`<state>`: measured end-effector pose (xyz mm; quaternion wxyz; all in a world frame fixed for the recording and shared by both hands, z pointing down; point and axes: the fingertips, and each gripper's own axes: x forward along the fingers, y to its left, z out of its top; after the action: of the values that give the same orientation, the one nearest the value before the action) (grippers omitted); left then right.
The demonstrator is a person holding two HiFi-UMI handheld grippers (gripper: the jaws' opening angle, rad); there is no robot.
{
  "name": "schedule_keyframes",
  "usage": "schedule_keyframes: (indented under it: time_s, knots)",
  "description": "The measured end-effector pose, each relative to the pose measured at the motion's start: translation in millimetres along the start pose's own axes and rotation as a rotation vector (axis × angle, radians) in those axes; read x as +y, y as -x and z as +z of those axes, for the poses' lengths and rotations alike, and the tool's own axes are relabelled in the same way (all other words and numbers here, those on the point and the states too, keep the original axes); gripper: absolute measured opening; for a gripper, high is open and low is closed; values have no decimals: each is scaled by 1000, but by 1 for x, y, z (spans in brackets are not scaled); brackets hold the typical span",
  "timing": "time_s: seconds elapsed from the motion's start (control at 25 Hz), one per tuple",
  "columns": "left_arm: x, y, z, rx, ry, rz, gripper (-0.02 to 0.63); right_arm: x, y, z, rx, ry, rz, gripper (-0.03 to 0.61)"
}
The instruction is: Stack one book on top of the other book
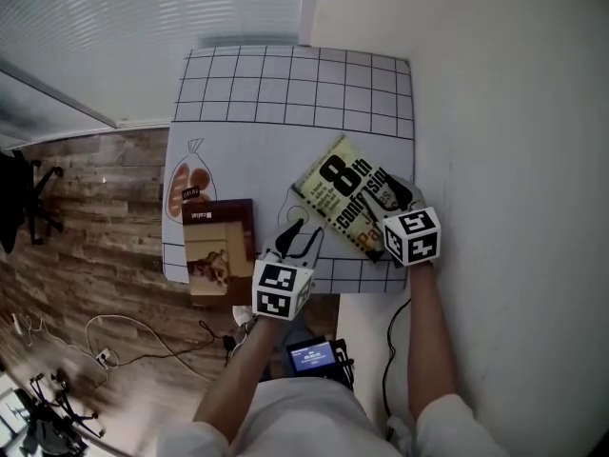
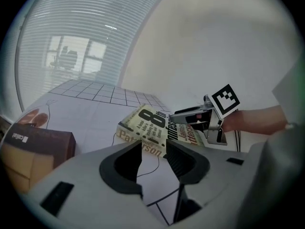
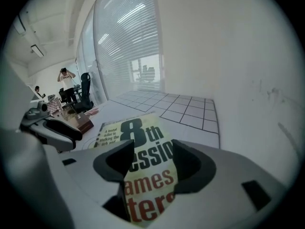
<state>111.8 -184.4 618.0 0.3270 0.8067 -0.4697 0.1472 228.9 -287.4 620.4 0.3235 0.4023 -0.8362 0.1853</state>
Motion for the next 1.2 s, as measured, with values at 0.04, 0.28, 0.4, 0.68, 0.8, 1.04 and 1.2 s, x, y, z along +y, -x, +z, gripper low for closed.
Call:
schedule_keyframes:
  time_s: [0.04, 0.28, 0.4, 0.68, 0.8, 1.04, 1.2]
  knots:
    - [0, -2, -2, 6, 15, -4, 161, 0, -4, 1, 7, 5, 12, 258]
    - [-6, -17, -14, 57, 98, -26, 197, -9, -15, 6, 50, 71, 30, 296]
    - [-10, -25, -17, 68, 116, -41, 207, -15, -21, 6, 75, 82, 39, 307]
    - [-16, -36, -14, 68, 179, -62, 221, -9, -36, 6, 168, 95, 169, 334]
    - [-17, -41, -12, 65, 195, -67, 222, -9, -39, 5, 221, 57, 218, 334]
    - [-15, -48, -14, 72, 215, -44, 224, -6, -41, 0, 304, 37, 265, 325]
    - [-7, -46, -13, 47, 231, -11, 222, -2, -38, -4, 343, -9, 309, 284]
